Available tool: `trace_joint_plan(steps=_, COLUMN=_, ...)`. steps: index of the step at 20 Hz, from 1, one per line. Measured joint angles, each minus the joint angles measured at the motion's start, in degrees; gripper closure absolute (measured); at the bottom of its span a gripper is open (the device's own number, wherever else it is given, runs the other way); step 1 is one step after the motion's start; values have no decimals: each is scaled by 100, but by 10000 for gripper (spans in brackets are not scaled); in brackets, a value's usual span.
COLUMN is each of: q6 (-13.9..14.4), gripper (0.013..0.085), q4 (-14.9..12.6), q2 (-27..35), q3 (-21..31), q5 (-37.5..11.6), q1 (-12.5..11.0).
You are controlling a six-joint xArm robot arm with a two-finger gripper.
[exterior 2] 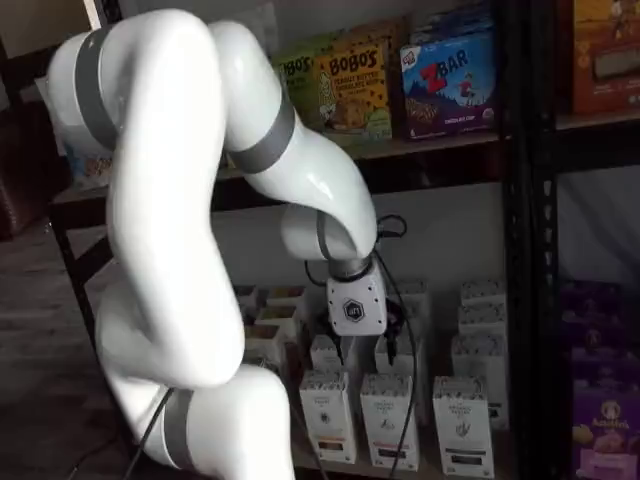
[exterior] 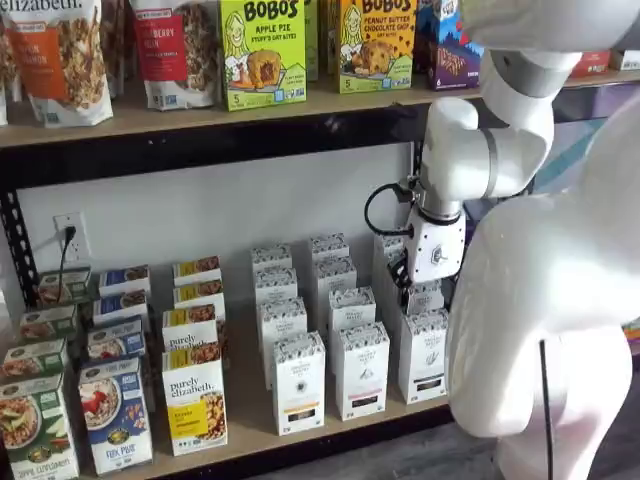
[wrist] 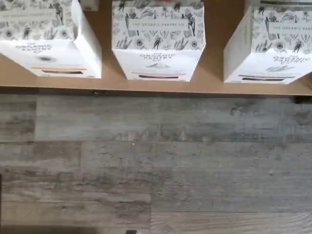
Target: Pick up the white box with a green strip in the middle, on the bottom shelf, the sixth box from the left
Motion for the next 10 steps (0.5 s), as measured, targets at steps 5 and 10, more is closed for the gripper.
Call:
trace_joint_plan(steps=5, q6=26, gripper=130, q4=-191, q2=1010, q3=-539, q5=-286, q1=-139)
trace_joint_plan(steps=10, q6=13, gripper=130, q4=-398, q2=1812, q3=-948, q5=-669, q1=-343)
